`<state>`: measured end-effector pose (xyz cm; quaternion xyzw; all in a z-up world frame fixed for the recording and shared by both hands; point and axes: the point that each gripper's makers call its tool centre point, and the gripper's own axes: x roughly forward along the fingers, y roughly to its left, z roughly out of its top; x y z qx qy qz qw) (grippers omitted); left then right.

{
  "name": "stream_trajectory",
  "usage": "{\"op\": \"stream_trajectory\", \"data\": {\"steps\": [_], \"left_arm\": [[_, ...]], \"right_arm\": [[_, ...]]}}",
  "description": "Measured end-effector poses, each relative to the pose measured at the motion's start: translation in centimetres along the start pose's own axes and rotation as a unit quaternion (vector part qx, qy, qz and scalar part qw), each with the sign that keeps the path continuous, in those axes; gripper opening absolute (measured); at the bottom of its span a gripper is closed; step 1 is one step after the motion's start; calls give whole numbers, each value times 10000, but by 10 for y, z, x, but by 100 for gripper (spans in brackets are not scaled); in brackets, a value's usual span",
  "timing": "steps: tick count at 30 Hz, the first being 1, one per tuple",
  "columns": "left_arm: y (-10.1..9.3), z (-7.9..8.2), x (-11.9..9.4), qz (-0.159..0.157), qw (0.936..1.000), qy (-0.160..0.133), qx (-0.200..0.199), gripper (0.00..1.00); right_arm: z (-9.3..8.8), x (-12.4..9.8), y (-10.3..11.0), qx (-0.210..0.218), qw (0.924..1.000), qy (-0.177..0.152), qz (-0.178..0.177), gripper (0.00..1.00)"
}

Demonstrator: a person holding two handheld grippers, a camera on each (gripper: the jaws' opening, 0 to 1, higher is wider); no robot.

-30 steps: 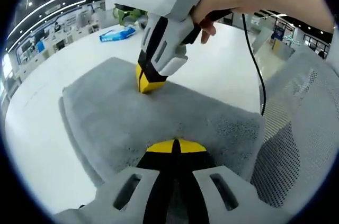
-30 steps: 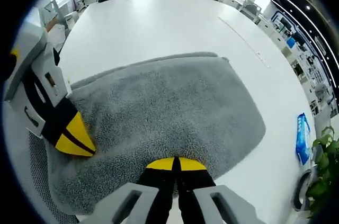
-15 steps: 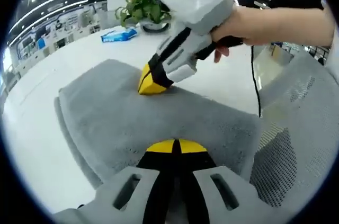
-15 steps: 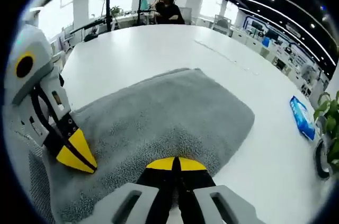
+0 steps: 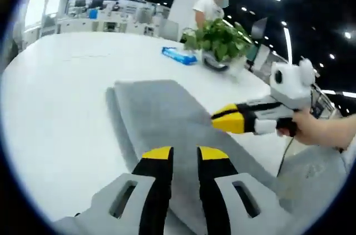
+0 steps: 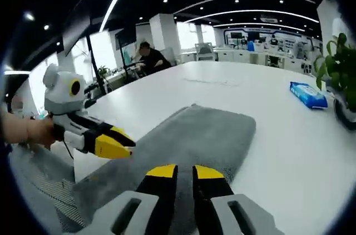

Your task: Open the folded towel by lifting each exposed corner and separating the folded layers until the towel lies flat within the target outline without major curled edges

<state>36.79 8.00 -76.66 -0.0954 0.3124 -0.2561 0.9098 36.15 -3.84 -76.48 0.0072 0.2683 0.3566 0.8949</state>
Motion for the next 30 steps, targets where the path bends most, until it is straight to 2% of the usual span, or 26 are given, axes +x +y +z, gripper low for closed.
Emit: {"op": "stream_trajectory", "data": {"steps": [2, 3, 4, 5, 6, 8, 10, 12, 19, 20, 22, 23, 26, 30], "left_arm": [[8, -5, 0, 111, 9998, 125, -102, 16], [8, -7, 1, 110, 9997, 147, -134, 16], [7, -8, 2, 91, 9997, 168, -144, 16], [6, -11, 4, 102, 9995, 237, -159, 15], [3, -15, 5, 87, 9994, 306, -117, 15], [1, -25, 6, 117, 9980, 563, 250, 14], [6, -23, 6, 343, 9940, 515, 905, 10], [5, -24, 5, 374, 9906, 551, 1192, 1], [6, -22, 4, 378, 9929, 532, 994, 1], [8, -22, 4, 427, 9927, 546, 985, 2], [18, -26, 2, 706, 9878, 678, 1208, 10], [15, -25, 4, 639, 9871, 622, 1327, 13], [6, -26, 4, 391, 9918, 654, 1031, 7], [4, -27, 5, 356, 9896, 680, 1215, 3]], "right_arm": [[-4, -1, 4, 38, 10000, 21, 62, 7], [-7, 1, 7, 22, 9996, 238, 140, 6], [-4, 3, 9, -68, 9996, 206, 174, 7], [0, 4, 11, -233, 9995, 37, 185, 7], [-2, 4, 12, -190, 9996, 70, 175, 7], [-5, 5, 15, -231, 9993, 189, 226, 7], [-6, 6, 18, -403, 9986, 225, 250, 6], [-7, 7, 21, -520, 9978, 268, 297, 5], [-9, 8, 29, -843, 9951, 335, 398, 5], [-9, 8, 29, -878, 9948, 332, 400, 5], [-8, 8, 29, -899, 9946, 318, 408, 5], [-7, 7, 29, -892, 9947, 306, 409, 5], [-7, 7, 29, -853, 9950, 292, 419, 5], [-9, 7, 27, -861, 9950, 330, 385, 5]]}}
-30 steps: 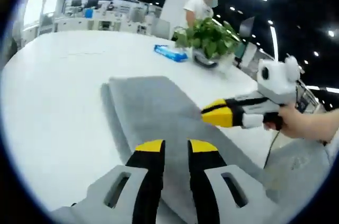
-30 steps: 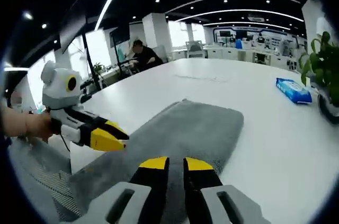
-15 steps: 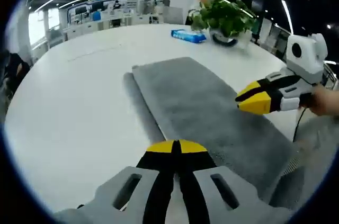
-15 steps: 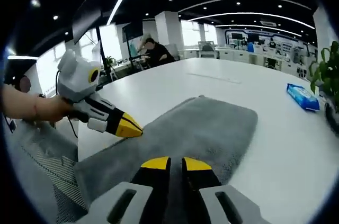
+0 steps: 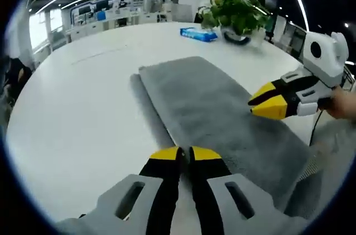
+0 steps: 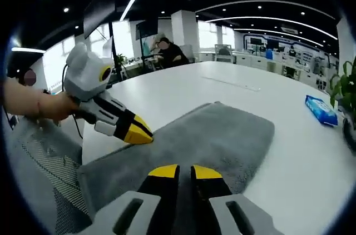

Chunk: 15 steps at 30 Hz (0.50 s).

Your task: Open the folded towel by lifting each exposed corner and separating the folded layers until the towel lies flat within the target outline without major curled edges

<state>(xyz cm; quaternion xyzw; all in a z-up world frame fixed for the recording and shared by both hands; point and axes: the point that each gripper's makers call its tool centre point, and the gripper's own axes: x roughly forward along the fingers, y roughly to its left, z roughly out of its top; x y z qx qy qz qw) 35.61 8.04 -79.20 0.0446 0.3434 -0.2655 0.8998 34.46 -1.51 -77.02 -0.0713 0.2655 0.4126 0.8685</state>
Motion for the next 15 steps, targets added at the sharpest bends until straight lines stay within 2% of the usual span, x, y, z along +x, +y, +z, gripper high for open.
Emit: {"op": "stream_trajectory", "data": {"steps": [2, 4, 5, 6, 8, 15], "left_arm": [[2, 6, -1, 92, 9997, -97, 198, 1], [-1, 5, -1, 101, 9992, -75, 368, 1], [0, 5, -1, 151, 9985, -63, 516, 1], [-2, 10, -1, 126, 9971, -173, 731, 0], [-7, 21, -3, 135, 9955, -406, 842, 0], [-26, 37, -6, -44, 9901, -746, 1185, 0]], "right_arm": [[1, -1, -1, -8, 10000, -22, -20, 4], [2, -2, -3, 64, 10000, -46, -46, 4], [3, -2, -4, 74, 9999, -65, -63, 4], [4, -3, -4, 84, 9999, -83, -66, 4], [4, -3, -5, 141, 9998, -106, -66, 4], [5, -3, -5, 231, 9996, -130, -49, 4]]}}
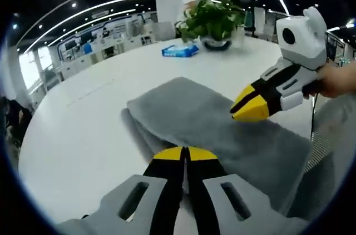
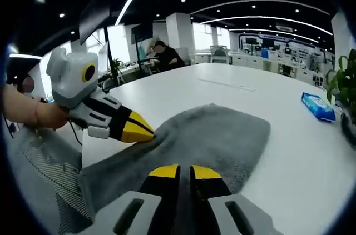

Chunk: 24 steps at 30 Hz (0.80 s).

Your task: Open the folded towel by lifting each exposed corner and separating the folded layers until the towel lies flat within the target outline without major curled edges

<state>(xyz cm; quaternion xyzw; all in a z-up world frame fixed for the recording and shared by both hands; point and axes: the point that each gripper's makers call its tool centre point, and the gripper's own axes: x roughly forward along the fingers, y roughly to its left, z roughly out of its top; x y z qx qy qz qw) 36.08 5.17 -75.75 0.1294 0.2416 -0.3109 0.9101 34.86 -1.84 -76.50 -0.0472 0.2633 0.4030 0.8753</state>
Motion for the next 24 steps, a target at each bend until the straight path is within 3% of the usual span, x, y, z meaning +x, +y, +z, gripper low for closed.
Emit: {"op": "stream_trajectory", "data": {"steps": [8, 12, 15, 18, 24], "left_arm": [[-31, -2, 14, -354, 9971, 57, 673, 0], [-39, -4, 18, -408, 9950, 79, 911, 0], [-41, -8, 22, -370, 9933, 175, 1083, 0], [-45, -8, 24, -391, 9921, 166, 1183, 0], [-57, -15, 28, -505, 9818, 245, 1814, 0]], "right_arm": [[0, 1, 2, 123, 9999, -43, 68, 4], [0, 2, 1, 352, 9993, -95, 89, 4], [-5, 5, 3, 203, 9997, -13, 113, 4], [-8, 10, 7, 323, 9993, 45, 193, 4], [-2, 19, 11, 701, 9972, -122, 245, 4]]}}
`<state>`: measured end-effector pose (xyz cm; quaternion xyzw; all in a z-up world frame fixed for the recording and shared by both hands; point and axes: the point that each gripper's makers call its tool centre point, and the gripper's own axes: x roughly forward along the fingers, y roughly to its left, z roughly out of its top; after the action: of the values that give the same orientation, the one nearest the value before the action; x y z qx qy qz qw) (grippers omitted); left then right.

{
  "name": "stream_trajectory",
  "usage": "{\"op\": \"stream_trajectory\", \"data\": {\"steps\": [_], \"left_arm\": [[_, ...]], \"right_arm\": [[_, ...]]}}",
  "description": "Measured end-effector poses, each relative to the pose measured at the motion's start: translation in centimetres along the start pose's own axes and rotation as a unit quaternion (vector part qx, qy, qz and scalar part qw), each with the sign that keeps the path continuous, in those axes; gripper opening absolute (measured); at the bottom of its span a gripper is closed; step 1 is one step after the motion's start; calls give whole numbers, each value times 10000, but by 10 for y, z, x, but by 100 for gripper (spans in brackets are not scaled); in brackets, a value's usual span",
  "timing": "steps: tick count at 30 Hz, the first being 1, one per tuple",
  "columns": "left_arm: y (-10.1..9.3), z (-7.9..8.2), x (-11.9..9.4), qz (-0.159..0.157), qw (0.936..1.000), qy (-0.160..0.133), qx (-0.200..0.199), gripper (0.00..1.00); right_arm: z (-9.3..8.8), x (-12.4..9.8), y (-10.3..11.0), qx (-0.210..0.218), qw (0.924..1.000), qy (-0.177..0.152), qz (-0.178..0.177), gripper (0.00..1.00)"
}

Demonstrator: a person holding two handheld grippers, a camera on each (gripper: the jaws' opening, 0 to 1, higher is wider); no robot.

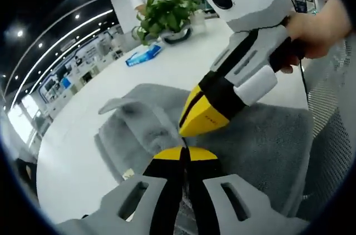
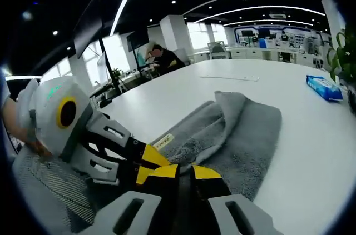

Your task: Open the folded towel by lifting each exposed corner and separating the folded layers until the towel lies flat within the target outline without major curled edges

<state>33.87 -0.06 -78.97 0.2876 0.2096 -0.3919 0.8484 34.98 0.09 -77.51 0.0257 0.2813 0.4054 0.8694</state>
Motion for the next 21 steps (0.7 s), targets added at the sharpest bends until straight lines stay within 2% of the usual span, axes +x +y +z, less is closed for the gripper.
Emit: {"op": "stream_trajectory", "data": {"steps": [5, 9, 12, 13, 18, 20, 21], "left_arm": [[4, -1, 0, -7, 9998, -19, -173, 1], [0, -2, 1, 3, 9999, -4, 132, 1], [1, -1, 0, 3, 9999, -10, 147, 1], [1, -1, 0, 2, 9999, -15, 150, 1], [0, -1, 1, -4, 9998, -47, 218, 1], [0, -1, 0, -77, 9995, -91, 301, 1], [4, 1, -2, -112, 9997, -147, 156, 2]], "right_arm": [[-7, 7, -10, 158, 9995, 160, -237, 4], [-14, 2, -18, 456, 9980, 167, -416, 4], [-10, 3, -14, 1111, 9936, -48, -204, 7], [-11, 4, -13, 1201, 9926, -51, -170, 8], [-10, 10, -16, 1396, 9900, -68, -180, 5], [-10, 13, -17, 1400, 9899, -34, -216, 0], [-13, 15, -18, 1271, 9915, 62, -255, 0]]}}
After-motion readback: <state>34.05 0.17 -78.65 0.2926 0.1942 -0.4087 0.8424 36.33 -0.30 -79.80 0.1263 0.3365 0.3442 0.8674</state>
